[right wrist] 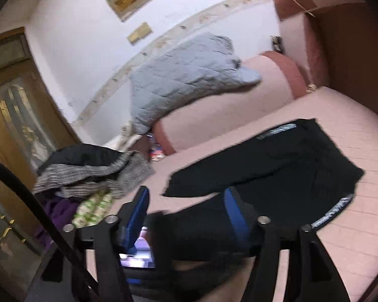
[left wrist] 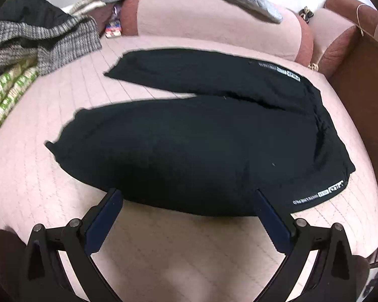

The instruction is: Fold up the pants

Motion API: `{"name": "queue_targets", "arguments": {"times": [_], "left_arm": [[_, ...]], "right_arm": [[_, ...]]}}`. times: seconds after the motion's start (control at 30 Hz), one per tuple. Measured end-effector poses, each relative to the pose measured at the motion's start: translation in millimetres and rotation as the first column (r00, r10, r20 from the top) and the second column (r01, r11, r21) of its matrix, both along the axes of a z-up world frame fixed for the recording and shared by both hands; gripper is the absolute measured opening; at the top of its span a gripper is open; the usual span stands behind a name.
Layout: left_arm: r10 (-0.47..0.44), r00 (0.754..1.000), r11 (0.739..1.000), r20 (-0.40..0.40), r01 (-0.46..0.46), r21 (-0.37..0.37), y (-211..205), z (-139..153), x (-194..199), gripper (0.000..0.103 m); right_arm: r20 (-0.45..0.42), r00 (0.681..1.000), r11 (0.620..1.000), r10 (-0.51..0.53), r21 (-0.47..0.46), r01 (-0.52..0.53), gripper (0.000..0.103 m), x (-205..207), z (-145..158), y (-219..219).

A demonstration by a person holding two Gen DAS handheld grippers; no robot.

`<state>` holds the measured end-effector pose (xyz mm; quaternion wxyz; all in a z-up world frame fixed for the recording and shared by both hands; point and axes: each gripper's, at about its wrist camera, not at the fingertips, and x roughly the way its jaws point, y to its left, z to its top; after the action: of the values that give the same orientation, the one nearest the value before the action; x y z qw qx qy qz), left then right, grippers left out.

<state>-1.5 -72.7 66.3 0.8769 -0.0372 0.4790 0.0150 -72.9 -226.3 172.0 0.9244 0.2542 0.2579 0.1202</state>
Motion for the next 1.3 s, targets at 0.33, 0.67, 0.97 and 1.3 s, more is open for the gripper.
{"name": "queue_targets", "arguments": {"times": [0.33,0.67,0.97,1.3], "left_arm": [[0.037,0.991,0.999,0.131,-0.041,0.031,29,17,-10,0.103],[-0.013,0.996,0.999,0.09,0.01,0.044,29,10,-8,0.103],[-0.042,0.996,0.997,0.075,0.038,0.06,28,2,1,0.103],[-0.13,0.991,0.99,0.029,0.131,-0.047,51,12,34,0.103]], "right_arm": [[-0.141,0.98,0.91,-0.139,-0.408,0.07,0.078,9,-54,-39],[-0.178,0.977,0.892,-0.114,-0.452,0.022,0.08,24,-71,-43],[-0.217,0.97,0.877,-0.108,-0.481,-0.01,0.082,47,-77,-42],[-0.259,0.957,0.879,-0.132,-0.477,-0.008,0.082,94,-78,-66]]}}
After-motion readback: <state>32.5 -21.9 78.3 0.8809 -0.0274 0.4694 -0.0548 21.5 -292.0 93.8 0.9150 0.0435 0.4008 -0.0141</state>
